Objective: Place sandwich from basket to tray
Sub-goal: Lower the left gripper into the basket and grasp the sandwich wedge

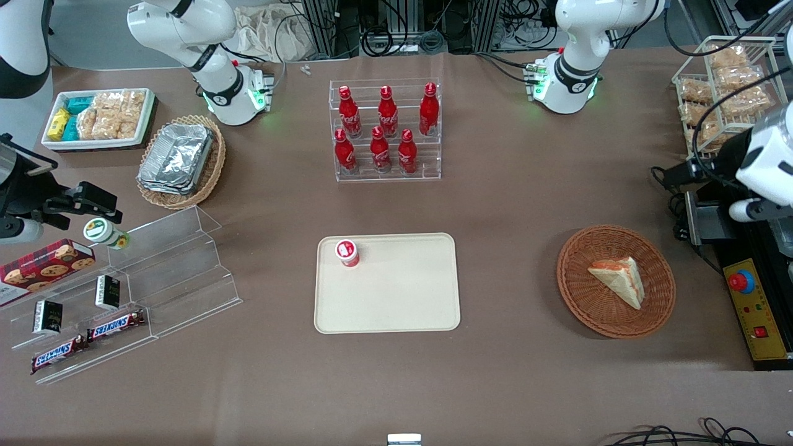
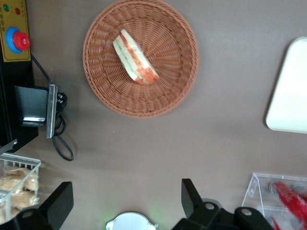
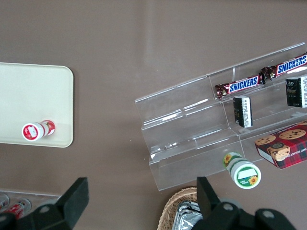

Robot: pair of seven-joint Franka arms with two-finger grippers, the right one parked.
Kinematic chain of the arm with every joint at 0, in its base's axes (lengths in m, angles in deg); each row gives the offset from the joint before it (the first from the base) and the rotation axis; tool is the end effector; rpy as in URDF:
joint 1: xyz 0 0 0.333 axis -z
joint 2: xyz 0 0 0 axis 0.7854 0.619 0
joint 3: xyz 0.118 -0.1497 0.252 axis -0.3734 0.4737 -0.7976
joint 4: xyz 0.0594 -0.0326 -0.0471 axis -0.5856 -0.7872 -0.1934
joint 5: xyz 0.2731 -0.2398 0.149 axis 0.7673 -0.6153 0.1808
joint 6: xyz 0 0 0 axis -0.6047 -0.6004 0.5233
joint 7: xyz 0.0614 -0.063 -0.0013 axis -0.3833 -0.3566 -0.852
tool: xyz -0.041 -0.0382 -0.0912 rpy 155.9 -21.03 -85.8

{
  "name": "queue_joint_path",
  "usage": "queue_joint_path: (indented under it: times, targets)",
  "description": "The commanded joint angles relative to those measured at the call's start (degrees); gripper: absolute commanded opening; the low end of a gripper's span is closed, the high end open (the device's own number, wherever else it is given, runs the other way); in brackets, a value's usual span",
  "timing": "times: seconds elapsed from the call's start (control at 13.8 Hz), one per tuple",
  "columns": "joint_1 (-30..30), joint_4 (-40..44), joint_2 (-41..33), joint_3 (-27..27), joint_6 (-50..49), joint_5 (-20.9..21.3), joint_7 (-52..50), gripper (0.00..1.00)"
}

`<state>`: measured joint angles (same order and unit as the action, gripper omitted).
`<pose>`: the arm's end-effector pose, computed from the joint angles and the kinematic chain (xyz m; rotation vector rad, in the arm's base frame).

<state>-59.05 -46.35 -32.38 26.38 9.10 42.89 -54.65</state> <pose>0.5680 -0.0021 0.5720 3.1140 0.2556 -0.2456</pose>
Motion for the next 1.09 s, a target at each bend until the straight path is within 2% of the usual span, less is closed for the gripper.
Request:
queue_joint_path:
  times: [0.0,0.22,0.44,0.65,1.02]
  targets:
    - [-0.6,-7.5,-1.2,0.3,7.8,-1.1,-7.8,1.00]
    - [-0.8,-15.6,0.1,0.2,21.1,-0.9,-15.9,1.00]
    - [-0.7,-18.5,6.4,0.2,34.2,-0.3,-31.7,1.00]
    - [-0.8,-18.5,12.7,0.2,40.8,-0.2,-34.2,1.00]
    - [-0.7,-20.3,18.2,-1.5,45.8,0.1,-35.4,1.00]
